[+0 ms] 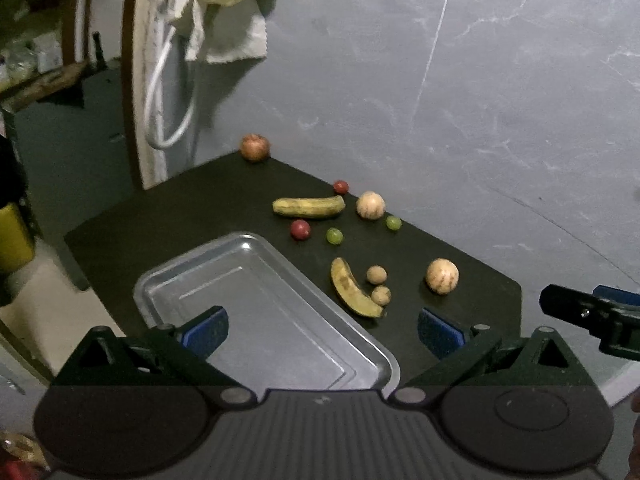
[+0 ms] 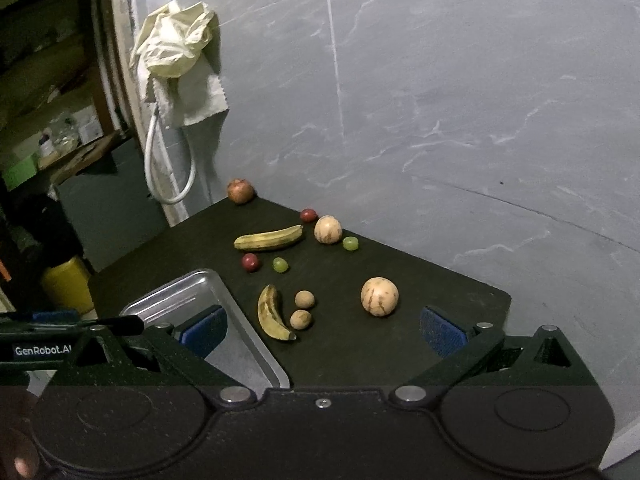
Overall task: Organize fruits
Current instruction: 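Grasp the curved banana with the left tool while the right tool grasps the large striped melon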
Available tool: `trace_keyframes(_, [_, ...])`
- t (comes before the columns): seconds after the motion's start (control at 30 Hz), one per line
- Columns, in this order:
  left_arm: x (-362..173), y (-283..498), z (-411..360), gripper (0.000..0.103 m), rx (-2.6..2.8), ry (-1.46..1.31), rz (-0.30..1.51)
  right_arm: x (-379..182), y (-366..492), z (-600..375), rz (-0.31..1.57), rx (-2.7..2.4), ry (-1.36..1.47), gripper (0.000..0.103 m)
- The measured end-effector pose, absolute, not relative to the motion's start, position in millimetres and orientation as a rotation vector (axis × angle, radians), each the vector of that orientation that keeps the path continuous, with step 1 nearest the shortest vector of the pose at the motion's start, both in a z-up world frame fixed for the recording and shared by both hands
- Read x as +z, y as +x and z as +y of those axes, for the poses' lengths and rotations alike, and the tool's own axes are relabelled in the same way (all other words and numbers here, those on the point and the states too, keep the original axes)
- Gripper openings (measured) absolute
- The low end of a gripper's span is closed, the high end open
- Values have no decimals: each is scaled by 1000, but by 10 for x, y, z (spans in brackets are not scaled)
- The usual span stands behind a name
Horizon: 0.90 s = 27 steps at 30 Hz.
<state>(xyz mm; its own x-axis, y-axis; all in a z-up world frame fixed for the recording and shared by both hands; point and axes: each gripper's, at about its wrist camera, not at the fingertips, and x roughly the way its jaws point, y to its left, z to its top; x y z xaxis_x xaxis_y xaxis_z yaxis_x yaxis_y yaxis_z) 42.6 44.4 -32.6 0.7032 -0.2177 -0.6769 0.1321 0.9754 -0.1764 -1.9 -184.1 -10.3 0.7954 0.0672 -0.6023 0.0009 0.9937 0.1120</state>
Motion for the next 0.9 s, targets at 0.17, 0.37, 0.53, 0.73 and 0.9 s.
trace_keyframes(0.17, [-412, 477, 499, 103, -261, -104, 773, -100, -137, -1789, 656, -24, 120, 102])
trace_keyframes(0.37, [-627, 616, 448, 103, -300, -158, 831, -98, -314, -1859, 679, -39, 101, 102])
trace_keyframes(0.53, [-777, 788, 307, 103, -271, -172, 866, -190, -210, -2052, 717, -22, 96, 102])
trace_keyframes(0.73, [-842, 1121, 89, 103, -181, -172, 891, -374, 261, -2377, 738, 43, 98, 102])
trace_keyframes(0.9, [-939, 1479, -157, 103, -107, -146, 910, -531, 753, -2659, 755, 120, 82, 102])
